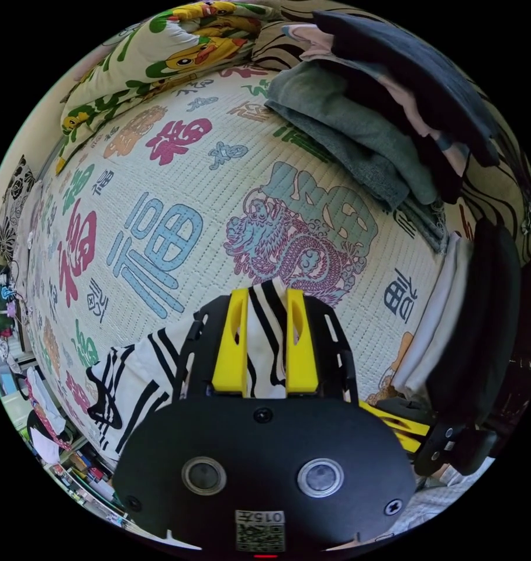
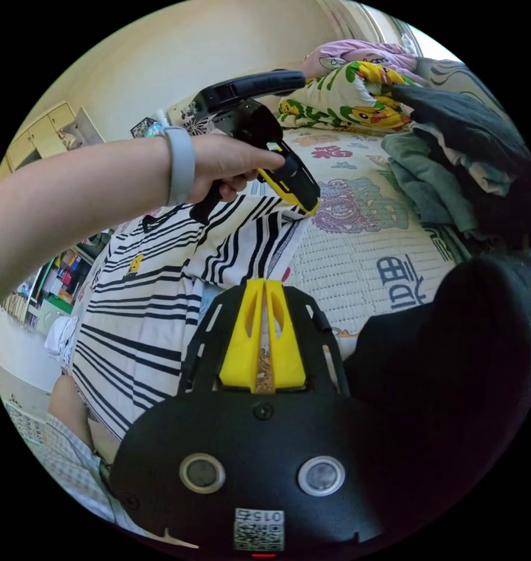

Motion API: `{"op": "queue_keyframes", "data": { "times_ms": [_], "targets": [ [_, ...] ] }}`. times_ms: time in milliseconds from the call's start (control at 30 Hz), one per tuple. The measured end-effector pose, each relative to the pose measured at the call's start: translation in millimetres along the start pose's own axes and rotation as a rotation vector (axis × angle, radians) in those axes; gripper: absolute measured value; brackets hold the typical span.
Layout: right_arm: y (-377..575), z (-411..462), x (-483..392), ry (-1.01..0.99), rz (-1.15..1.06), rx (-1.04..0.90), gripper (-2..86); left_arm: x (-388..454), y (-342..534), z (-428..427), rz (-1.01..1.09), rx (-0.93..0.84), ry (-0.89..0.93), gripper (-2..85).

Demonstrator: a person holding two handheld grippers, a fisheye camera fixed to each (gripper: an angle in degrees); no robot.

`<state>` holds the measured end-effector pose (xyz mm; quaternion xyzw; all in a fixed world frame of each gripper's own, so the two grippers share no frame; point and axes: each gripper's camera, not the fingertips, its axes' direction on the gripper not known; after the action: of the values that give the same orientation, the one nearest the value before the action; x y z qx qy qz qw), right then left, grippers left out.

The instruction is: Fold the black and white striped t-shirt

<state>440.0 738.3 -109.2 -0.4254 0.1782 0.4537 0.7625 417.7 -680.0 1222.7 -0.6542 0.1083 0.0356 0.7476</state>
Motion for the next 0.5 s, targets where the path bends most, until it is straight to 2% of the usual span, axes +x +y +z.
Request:
{"op": "queue_keyframes", "data": {
  "times_ms": [100,200,500],
  "targets": [
    [-5,1,-1,-0.006,0.011,0.002,0.8,-6,-5,2,0.003,-0.004,0.007,8.4],
    [-14,15,-6,-0.016,-0.021,-0.1,2.0,-14,-8,7,-0.003,-0.008,0.017,7.7],
    [-1,-16,-16,-0.038,0.052,-0.047,-1.0,-48,-2,35,-0.04,0.026,0.034,1.6]
  ]
}}
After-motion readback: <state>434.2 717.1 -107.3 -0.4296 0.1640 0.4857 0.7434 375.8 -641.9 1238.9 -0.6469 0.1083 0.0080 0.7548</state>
